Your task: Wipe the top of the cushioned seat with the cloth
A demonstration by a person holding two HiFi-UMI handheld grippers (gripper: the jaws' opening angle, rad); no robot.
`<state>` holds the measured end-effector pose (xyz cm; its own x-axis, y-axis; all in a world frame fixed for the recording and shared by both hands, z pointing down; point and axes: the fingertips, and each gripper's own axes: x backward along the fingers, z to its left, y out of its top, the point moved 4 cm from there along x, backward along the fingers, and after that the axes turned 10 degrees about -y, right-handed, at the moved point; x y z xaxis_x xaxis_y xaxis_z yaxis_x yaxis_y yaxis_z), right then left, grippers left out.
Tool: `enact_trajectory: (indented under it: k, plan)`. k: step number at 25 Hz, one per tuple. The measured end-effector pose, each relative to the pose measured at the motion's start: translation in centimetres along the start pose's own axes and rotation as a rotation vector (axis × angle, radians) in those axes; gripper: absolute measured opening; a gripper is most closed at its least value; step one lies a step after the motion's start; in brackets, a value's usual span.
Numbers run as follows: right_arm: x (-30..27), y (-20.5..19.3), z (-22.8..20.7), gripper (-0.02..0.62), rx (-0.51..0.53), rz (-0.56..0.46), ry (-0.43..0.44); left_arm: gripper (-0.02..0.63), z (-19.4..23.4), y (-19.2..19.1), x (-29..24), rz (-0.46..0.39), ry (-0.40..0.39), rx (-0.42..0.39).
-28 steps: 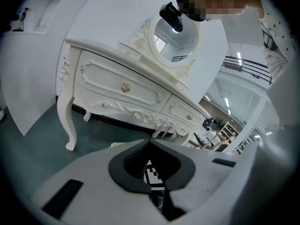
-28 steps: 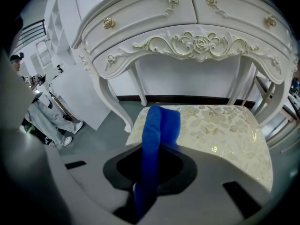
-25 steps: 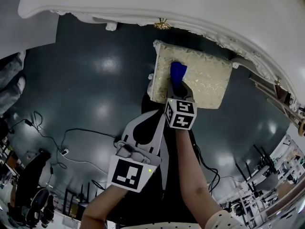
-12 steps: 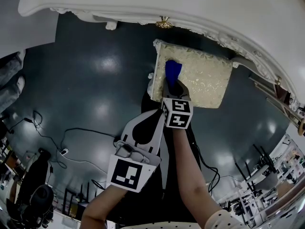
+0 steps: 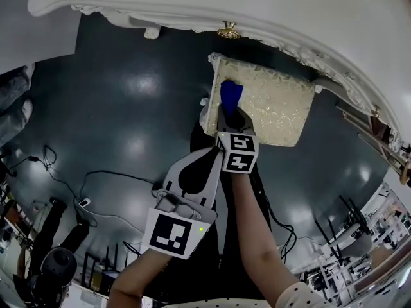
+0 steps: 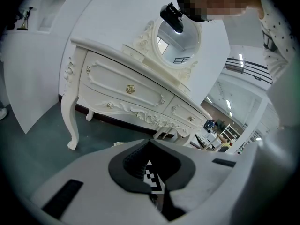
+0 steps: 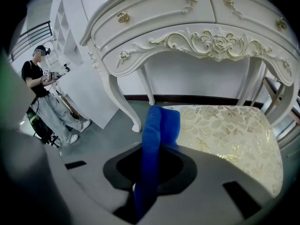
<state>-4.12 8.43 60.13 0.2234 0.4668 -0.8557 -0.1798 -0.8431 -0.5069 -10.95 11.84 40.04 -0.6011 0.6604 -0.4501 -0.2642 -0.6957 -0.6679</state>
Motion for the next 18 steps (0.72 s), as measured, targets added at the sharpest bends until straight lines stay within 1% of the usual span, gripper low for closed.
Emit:
enact_trajectory:
  k: [10,15,18]
  plan:
    - [-0.1,0.1,2.0,0.062,0.025,0.004,0.049,-0.003,0.2,0.4,0.5,-0.009,0.006,0.007]
    - [-0.9,0.0,3.7,0.063,0.053,0.035,0.098,-0.003,0.6,0.6,0.7,-0.008,0.017,0.014]
    - [-1.5,0.0,4.3,0.063,0.072,0.047,0.108,-0.003,0.8,0.7,1.0,-0.012,0.025,0.017]
